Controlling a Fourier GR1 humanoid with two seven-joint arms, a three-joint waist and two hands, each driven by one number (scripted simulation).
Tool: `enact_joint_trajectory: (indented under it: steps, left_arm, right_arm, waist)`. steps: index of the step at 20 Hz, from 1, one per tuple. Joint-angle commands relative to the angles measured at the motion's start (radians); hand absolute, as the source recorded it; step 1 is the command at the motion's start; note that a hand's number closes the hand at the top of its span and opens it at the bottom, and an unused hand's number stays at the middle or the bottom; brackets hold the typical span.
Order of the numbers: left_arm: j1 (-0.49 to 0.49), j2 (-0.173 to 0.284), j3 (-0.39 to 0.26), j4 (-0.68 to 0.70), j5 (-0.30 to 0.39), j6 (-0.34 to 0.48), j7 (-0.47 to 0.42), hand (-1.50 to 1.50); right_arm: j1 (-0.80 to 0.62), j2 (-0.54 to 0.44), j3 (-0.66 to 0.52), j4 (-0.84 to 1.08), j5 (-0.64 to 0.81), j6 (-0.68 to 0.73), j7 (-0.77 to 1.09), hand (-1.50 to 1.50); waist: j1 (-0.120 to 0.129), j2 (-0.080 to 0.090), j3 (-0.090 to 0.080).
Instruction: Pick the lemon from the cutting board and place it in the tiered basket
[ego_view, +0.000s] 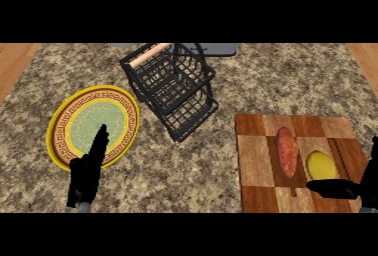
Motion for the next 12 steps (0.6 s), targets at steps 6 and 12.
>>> enact_joint_trajectory:
  steps: [6, 12]
  left_arm:
    - [0.006, -0.023, 0.013, 0.059, 0.000, -0.008, -0.021, 0.00]
    - [0.002, -0.003, 0.024, 0.010, -0.012, 0.003, 0.026, 0.00]
  right_arm:
    - [-0.125, 0.106, -0.022, 0.160, -0.008, 0.208, 0.210, -1.50]
    - [-0.150, 0.164, -0.059, 0.206, 0.014, 0.247, 0.219, -1.50]
  waist:
    - [-0.017, 0.003, -0.003]
    - [-0.021, -0.002, -0.001]
